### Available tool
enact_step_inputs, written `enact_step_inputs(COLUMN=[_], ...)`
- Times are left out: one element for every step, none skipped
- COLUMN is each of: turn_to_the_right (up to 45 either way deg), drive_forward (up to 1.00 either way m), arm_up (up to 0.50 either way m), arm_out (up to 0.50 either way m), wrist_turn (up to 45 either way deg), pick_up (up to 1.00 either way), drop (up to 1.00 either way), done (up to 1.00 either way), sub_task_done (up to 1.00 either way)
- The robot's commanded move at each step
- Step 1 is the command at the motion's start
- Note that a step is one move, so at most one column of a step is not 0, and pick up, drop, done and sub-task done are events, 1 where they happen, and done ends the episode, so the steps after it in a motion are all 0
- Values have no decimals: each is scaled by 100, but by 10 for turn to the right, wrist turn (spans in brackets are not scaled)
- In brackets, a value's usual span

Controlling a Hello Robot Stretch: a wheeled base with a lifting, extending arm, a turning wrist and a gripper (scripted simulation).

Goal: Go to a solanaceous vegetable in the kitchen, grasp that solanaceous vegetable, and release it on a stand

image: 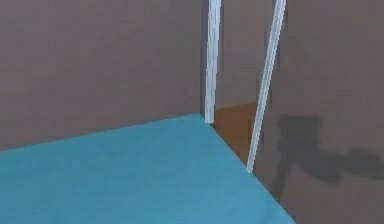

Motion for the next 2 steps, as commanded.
enact_step_inputs(turn_to_the_right=[30,0], drive_forward=[0,100], arm_up=[0,0], arm_out=[0,0], wrist_turn=[0,0], pick_up=[0,0], drop=[0,0], done=[0,0], sub_task_done=[0,0])
